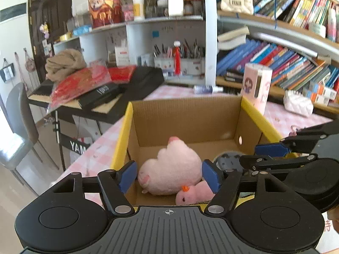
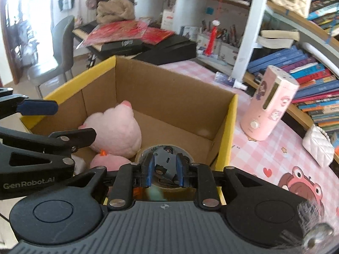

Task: Organize objects
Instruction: 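Lower and release the medicine box from the left tool while the right tool releases the roller into the box, then withdraw both open tools up and away from the yellow box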

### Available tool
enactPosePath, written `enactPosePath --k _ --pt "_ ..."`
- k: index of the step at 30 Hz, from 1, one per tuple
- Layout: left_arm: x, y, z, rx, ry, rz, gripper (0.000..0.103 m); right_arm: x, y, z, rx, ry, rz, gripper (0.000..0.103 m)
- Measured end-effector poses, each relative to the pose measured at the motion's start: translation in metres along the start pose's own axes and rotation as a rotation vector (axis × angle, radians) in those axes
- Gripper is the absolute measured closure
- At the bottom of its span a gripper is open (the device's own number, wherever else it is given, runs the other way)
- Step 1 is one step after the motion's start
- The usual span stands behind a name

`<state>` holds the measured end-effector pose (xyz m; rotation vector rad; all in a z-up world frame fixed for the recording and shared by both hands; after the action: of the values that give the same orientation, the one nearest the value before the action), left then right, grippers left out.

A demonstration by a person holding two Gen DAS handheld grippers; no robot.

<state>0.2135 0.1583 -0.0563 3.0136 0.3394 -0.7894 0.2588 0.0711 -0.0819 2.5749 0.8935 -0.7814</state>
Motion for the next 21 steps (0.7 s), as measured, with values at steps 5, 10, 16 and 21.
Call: enactPosePath --k 5,10,16,21 --pt "-0.020 -0.007 -0.004 -0.032 0.051 0.004 0.032 -0.025 0.000 -0.003 0.036 0.057 0.055 0.075" --pt "-0.037 -0.015 0.004 -0.052 0.062 0.008 0.032 -0.050 -0.001 0.001 0.076 0.096 0.113 0.068" --pt "-0.056 -0.026 0.021 -0.075 0.052 0.007 0.030 -0.071 -0.015 0.007 0.077 0.127 0.161 0.063" --pt "-0.076 -0.039 0.039 -0.098 0.034 -0.005 0.022 -0.085 -0.030 0.021 0.095 0.122 0.188 0.056"
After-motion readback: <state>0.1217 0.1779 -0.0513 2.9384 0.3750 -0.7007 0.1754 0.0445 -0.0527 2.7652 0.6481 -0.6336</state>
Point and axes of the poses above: each gripper's, at about its wrist camera, not at the fingertips, and x roughly the way its jaws point, y to its right, z to its underside, the point moved 9 cm from there along x, roughly the way its jaws point, and after that the axes turned 6 degrees about y, right-handed, at the moved point
